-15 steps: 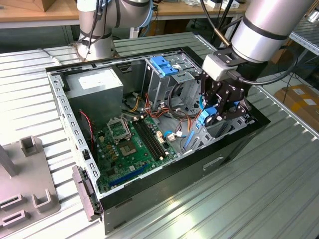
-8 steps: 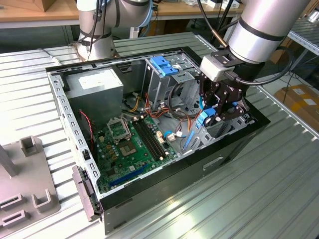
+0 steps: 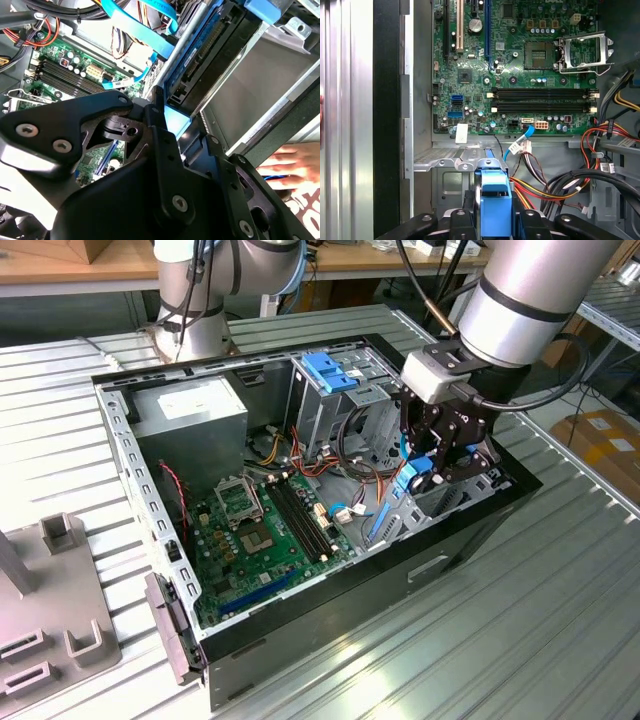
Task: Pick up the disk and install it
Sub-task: 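Insert the disk into the insertion slot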
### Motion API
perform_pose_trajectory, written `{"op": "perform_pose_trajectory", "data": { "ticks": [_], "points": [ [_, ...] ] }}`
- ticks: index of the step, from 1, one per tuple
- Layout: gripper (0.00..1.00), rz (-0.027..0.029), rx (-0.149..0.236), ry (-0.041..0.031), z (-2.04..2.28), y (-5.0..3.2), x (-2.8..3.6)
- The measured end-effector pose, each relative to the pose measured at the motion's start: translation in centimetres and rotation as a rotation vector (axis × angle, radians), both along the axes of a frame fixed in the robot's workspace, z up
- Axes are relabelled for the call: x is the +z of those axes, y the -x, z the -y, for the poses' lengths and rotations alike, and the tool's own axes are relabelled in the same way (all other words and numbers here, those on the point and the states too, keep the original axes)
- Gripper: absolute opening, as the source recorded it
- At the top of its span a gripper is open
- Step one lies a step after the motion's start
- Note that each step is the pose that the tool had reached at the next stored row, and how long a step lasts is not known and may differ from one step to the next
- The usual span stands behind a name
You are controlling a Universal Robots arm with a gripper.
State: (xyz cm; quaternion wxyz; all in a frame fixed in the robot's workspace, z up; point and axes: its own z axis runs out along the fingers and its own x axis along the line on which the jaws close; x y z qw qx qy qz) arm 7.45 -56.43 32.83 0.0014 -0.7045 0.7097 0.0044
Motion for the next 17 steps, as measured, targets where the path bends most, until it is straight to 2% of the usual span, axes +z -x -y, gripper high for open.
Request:
{"op": "perform_pose_trajectory", "data": {
  "ticks": [1,2,3,5,6,7,11,13,17],
  "points": [
    [0.36,0.0000,0.000,0.0000,0.00,0.00,0.00],
    [0.55,0.0001,0.000,-0.0008,0.01,0.00,-0.05],
    [0.55,0.0001,0.000,-0.0008,0.01,0.00,0.06],
    [0.55,0.0006,0.000,-0.0029,0.01,0.00,0.79],
    [0.55,0.0002,0.000,-0.0012,-0.02,0.00,1.72],
    [0.55,0.0001,0.000,-0.0011,-0.01,0.00,2.27],
    [0.55,0.0001,0.000,-0.0005,-0.02,0.00,2.56],
    [0.55,0.0001,0.000,-0.0007,-0.02,-0.01,3.50],
    [0.55,0.0001,0.000,-0.0011,-0.06,-0.01,3.63]
  ]
}}
